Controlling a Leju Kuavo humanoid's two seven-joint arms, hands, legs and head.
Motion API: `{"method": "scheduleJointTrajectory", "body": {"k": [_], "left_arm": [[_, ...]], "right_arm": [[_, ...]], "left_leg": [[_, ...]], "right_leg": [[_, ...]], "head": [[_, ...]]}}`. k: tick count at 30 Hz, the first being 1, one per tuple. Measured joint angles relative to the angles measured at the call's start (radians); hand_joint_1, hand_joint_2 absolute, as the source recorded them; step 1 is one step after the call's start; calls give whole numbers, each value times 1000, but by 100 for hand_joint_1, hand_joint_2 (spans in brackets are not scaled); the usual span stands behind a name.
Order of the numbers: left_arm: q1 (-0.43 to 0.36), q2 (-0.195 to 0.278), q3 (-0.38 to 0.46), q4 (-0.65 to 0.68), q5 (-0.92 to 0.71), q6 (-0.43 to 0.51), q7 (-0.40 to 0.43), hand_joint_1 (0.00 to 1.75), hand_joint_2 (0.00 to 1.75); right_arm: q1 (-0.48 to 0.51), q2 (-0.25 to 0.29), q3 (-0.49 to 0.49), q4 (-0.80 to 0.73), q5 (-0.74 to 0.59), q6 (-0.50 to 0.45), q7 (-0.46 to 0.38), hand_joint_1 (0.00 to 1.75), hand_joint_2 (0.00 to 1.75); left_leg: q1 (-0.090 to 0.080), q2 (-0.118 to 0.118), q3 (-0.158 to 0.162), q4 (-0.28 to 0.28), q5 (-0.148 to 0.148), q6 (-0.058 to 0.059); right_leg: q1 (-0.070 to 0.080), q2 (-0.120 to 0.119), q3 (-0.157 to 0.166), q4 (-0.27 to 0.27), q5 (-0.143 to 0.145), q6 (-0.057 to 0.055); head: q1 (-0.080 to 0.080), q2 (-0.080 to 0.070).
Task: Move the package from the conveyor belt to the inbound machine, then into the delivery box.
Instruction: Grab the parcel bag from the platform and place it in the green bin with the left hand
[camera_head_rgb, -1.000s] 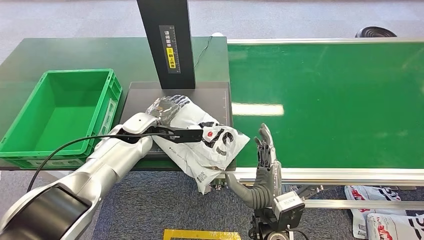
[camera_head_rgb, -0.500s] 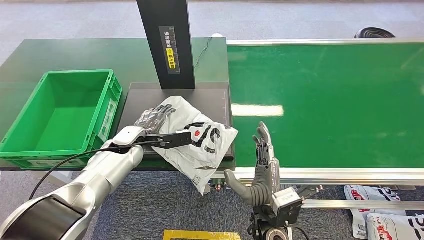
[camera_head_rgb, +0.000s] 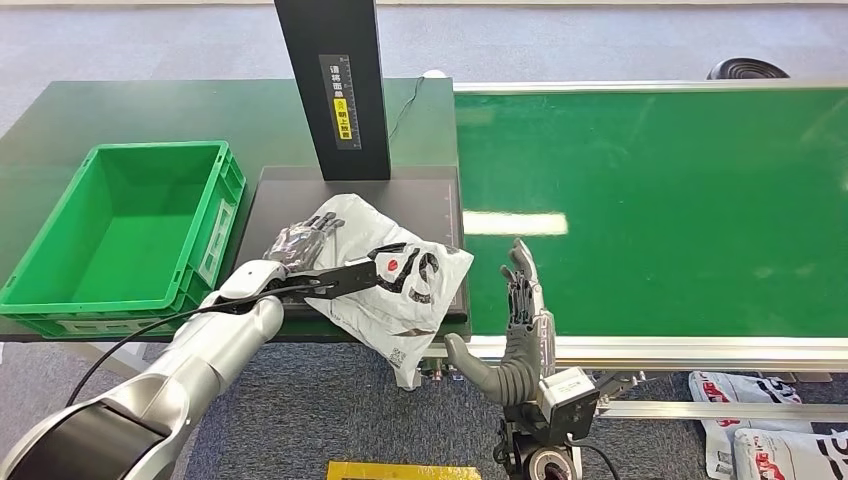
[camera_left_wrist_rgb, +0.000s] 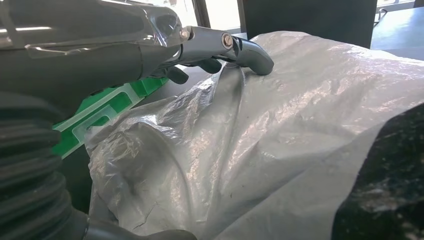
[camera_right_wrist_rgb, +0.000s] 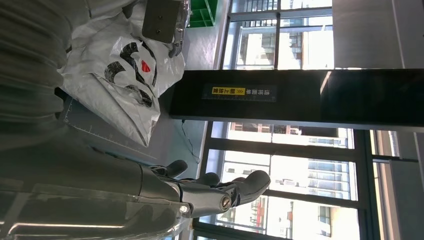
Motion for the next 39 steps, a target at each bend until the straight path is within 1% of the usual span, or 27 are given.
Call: {"method": "scheduleJointTrajectory", "body": {"k": [1,4,5,10,26,29,31,32,34,35,37,39], "left_arm": [[1,0,3,0,0,0,0,36,175],[6,1,11,0,2,0,0,163,175],[10,1,14,0,2,1,0,172,175],[23,5,23,0,4,1,0,175,175],[21,18,52,0,9,5,0,175,175],[28,19,75,0,18,37,-8,175,175],[39,19,109,-2,73,103,-39,175,175],[46,18,135,-5,128,142,-68,175,175],[60,14,217,-20,283,203,-153,175,175],[64,12,270,-34,366,215,-202,175,175],[65,9,380,-71,500,205,-280,175,175],[62,10,462,-110,567,186,-318,175,175]], "right_arm": [[0,0,0,0,0,0,0,0,175],[0,0,0,1,2,0,2,0,175],[0,0,0,2,4,0,3,0,175],[0,0,0,2,12,-1,10,0,175],[1,0,-9,2,18,4,16,0,175],[1,0,-13,-1,26,7,19,0,175],[3,0,-16,-6,33,9,23,0,175],[5,0,-17,-9,35,8,26,0,175],[11,0,-18,-14,37,4,30,0,175],[13,0,-19,-16,37,2,31,0,175],[14,0,-20,-16,36,-4,33,0,175],[15,0,-20,-15,33,-12,32,0,175]], "left_leg": [[0,0,0,0,0,0],[0,0,2,0,0,0],[0,0,2,0,0,0],[0,0,2,0,0,0],[0,1,4,0,-1,0],[0,1,4,0,-1,0],[0,2,5,0,0,0],[0,2,4,0,0,0],[0,2,2,0,1,0],[0,2,0,0,1,0],[0,2,-2,0,2,-1],[0,2,-4,0,2,-1]], "right_leg": [[0,0,0,0,0,0],[0,0,1,0,0,0],[0,0,2,0,0,0],[0,0,2,0,0,0],[0,1,3,0,0,0],[0,1,3,0,0,0],[0,2,2,0,0,0],[0,2,1,0,0,0],[0,2,-2,0,1,0],[0,2,-4,0,1,-1],[0,2,-6,0,1,-1],[0,2,-7,0,1,-1]], "head": [[0,0],[0,0],[0,0],[0,0],[0,0],[0,0],[0,0],[0,0],[0,0],[0,0],[0,0],[0,0]]}}
